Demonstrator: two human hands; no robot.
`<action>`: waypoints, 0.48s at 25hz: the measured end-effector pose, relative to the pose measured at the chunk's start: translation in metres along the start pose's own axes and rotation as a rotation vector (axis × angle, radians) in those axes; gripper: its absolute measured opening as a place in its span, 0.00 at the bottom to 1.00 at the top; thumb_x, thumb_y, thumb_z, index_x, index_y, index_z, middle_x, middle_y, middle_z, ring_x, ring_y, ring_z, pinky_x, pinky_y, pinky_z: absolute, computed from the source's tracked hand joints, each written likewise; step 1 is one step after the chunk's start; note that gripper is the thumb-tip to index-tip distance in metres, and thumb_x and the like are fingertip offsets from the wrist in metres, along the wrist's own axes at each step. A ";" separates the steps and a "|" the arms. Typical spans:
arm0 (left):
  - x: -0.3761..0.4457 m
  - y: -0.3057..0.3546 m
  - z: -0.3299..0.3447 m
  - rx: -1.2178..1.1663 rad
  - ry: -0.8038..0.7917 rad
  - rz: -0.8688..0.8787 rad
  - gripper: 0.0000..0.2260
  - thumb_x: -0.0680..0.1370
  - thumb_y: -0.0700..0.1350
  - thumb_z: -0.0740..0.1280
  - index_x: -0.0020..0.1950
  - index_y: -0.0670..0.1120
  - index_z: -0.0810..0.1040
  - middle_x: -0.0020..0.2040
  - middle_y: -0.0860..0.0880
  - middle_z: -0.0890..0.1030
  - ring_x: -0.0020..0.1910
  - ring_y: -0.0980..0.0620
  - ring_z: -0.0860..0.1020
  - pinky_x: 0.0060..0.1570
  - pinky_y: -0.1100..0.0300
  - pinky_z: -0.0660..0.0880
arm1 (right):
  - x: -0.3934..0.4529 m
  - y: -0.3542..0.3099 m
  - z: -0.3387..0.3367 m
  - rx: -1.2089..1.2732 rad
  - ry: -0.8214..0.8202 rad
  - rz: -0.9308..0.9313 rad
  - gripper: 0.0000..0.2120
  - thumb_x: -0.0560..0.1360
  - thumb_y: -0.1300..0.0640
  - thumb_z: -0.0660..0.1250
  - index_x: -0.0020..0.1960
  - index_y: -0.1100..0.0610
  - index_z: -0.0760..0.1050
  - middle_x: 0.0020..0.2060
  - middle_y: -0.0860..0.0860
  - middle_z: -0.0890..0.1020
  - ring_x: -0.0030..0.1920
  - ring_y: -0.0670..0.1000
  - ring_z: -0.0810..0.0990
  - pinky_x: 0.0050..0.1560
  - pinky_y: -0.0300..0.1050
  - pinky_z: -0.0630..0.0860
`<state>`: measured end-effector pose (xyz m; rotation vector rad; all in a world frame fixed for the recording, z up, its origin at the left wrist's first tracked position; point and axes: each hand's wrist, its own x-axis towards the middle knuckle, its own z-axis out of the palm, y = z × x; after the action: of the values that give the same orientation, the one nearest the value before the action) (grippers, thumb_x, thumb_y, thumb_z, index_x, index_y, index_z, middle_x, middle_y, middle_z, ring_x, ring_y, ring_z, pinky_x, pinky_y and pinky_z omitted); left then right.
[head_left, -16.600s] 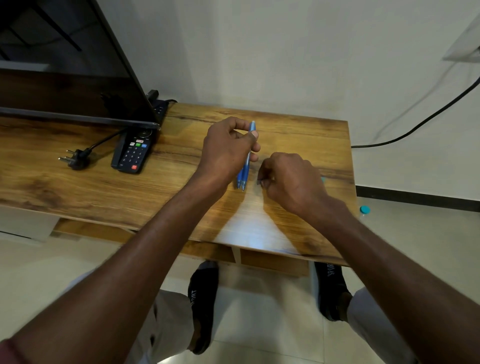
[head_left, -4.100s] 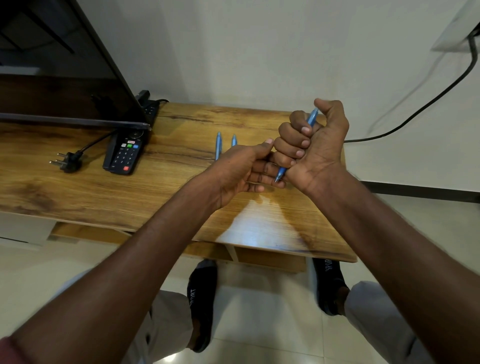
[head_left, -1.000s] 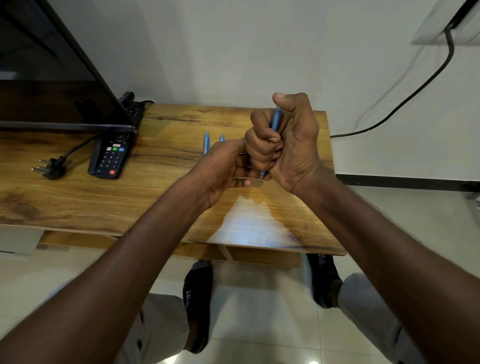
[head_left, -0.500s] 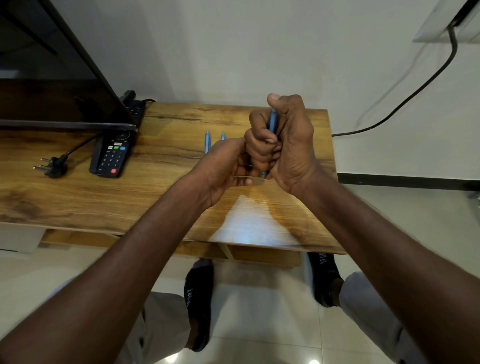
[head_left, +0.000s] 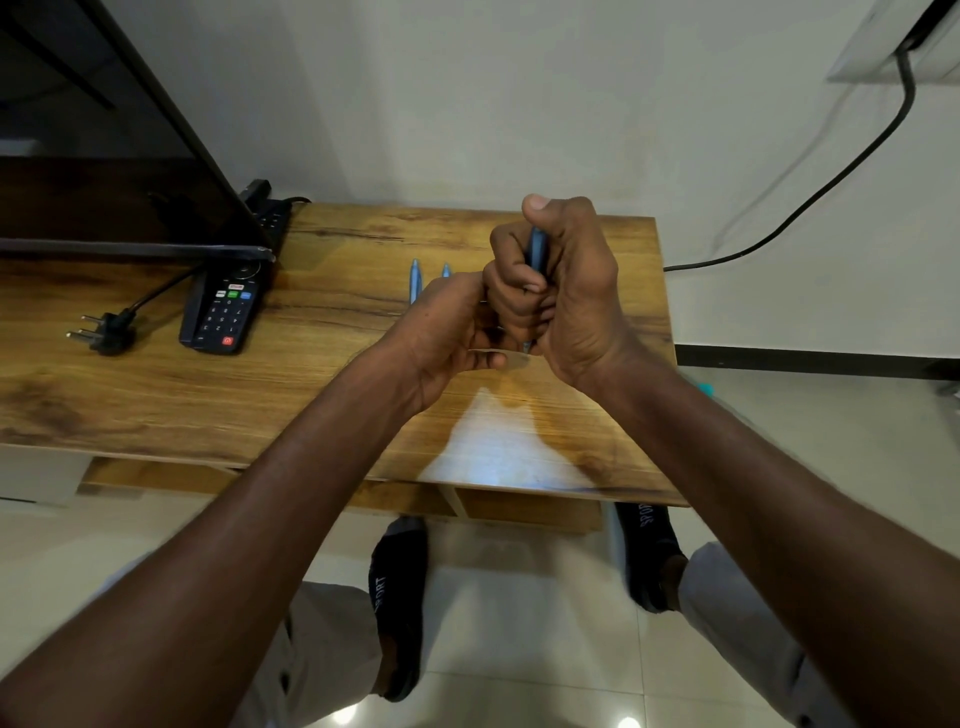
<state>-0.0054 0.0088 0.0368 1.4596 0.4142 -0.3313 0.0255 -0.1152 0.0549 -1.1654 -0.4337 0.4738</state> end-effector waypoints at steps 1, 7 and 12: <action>0.001 0.000 0.000 0.000 -0.003 0.001 0.12 0.84 0.46 0.59 0.49 0.47 0.82 0.43 0.45 0.85 0.41 0.50 0.82 0.39 0.56 0.76 | 0.000 0.000 0.000 -0.009 -0.001 -0.003 0.24 0.81 0.46 0.51 0.30 0.55 0.60 0.21 0.50 0.58 0.22 0.50 0.50 0.26 0.35 0.55; 0.002 0.000 -0.001 -0.005 -0.005 0.000 0.11 0.83 0.45 0.60 0.50 0.46 0.82 0.41 0.46 0.84 0.38 0.51 0.81 0.38 0.55 0.75 | 0.001 0.002 0.000 -0.015 -0.023 0.020 0.24 0.81 0.45 0.51 0.30 0.56 0.60 0.22 0.52 0.55 0.24 0.51 0.48 0.26 0.40 0.49; 0.001 0.000 -0.001 -0.019 -0.007 0.003 0.12 0.84 0.46 0.59 0.52 0.45 0.82 0.41 0.46 0.85 0.38 0.52 0.82 0.39 0.56 0.76 | 0.000 0.001 0.001 -0.003 -0.017 0.016 0.23 0.80 0.45 0.51 0.30 0.56 0.60 0.21 0.50 0.57 0.23 0.50 0.49 0.26 0.37 0.50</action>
<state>-0.0043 0.0099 0.0361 1.4401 0.4088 -0.3292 0.0251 -0.1140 0.0543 -1.1690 -0.4396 0.4975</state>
